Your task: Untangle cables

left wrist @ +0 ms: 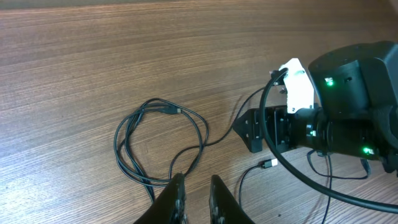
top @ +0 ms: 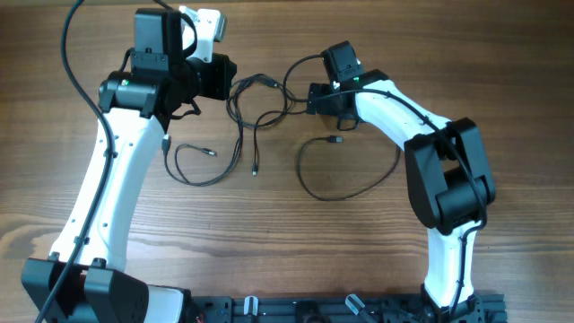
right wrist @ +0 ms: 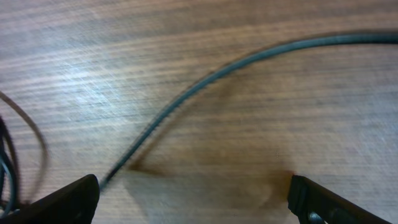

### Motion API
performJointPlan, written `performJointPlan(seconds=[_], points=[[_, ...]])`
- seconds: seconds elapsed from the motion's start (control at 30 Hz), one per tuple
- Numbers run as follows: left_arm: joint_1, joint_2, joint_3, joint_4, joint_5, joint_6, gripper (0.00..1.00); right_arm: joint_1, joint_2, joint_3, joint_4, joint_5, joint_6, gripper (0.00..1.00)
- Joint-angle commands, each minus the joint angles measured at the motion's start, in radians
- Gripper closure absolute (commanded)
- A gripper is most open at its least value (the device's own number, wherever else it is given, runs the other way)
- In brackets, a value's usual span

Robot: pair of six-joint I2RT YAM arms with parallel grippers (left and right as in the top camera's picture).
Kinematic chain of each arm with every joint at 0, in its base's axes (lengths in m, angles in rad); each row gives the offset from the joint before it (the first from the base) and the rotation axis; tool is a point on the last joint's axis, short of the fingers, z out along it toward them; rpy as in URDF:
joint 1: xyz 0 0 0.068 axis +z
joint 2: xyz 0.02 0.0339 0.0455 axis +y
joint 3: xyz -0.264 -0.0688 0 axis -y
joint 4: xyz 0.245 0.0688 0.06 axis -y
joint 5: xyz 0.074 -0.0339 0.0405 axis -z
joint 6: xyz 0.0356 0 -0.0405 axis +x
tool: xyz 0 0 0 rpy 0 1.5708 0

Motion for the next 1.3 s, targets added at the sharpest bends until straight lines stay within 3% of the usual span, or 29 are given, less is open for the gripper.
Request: performJointPlan(seconds=[0.0, 0.53, 0.93, 1.27], points=[[0.006, -0.003, 0.011, 0.0, 0.018, -0.002, 0.85, 0.015, 0.083, -0.011, 0.036, -0.083, 0.0, 0.01], [0.006, -0.003, 0.011, -0.023, 0.062, -0.002, 0.85, 0.05, 0.176, -0.011, 0.092, -0.082, 0.039, 0.01], [0.006, -0.003, 0.011, -0.022, 0.053, 0.001, 0.85, 0.054, 0.193, -0.011, -0.048, 0.096, 0.13, 0.0], [0.03, -0.004, 0.011, -0.023, 0.051, -0.003, 0.85, 0.054, 0.193, -0.011, -0.08, 0.111, 0.149, 0.01]])
